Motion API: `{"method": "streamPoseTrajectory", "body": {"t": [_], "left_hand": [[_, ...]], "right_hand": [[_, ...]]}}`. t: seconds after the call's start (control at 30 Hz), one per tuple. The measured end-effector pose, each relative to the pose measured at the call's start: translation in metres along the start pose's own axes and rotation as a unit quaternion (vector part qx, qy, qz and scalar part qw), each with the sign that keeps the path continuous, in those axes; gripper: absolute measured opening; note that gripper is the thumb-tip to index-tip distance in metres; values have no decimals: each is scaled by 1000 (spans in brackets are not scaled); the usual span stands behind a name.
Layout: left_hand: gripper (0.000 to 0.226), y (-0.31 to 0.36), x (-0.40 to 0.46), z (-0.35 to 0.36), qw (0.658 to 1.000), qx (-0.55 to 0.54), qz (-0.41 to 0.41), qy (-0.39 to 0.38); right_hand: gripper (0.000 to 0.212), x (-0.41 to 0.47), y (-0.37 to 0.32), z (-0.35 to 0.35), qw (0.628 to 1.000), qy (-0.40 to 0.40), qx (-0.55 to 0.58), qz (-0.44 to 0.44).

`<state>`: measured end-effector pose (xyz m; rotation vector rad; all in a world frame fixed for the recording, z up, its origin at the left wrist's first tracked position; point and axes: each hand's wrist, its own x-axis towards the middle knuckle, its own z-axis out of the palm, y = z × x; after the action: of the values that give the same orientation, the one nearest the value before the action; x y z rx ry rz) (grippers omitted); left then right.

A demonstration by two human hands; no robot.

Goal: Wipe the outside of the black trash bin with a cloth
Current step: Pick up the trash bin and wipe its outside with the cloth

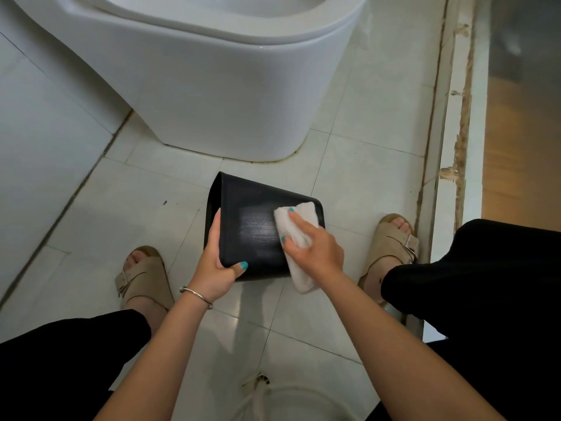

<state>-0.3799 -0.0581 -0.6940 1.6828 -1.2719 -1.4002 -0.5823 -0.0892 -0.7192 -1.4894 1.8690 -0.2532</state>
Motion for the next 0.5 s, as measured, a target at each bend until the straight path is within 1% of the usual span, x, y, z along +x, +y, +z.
{"method": "streamPoseTrajectory", "body": {"t": [0.07, 0.13, 0.23, 0.37, 0.43, 0.5], "left_hand": [[104, 2, 1, 1, 1000, 2, 1, -1], [103, 5, 2, 0, 1000, 4, 1, -2], [104, 7, 4, -1, 1000, 8, 0, -1], [108, 8, 8, 0, 999, 22, 11, -25], [110, 10, 9, -2, 999, 18, 16, -39], [110, 9, 9, -7, 999, 18, 24, -44]], "right_hand": [[56, 2, 17, -2, 997, 23, 35, 63], [57, 5, 25, -1, 991, 39, 65, 106], [58, 8, 19, 5, 991, 48, 55, 112], [60, 3, -10, 5, 997, 39, 39, 52], [60, -3, -34, 4, 1000, 15, 20, -6], [60, -13, -55, 9, 996, -10, -4, -88]]}}
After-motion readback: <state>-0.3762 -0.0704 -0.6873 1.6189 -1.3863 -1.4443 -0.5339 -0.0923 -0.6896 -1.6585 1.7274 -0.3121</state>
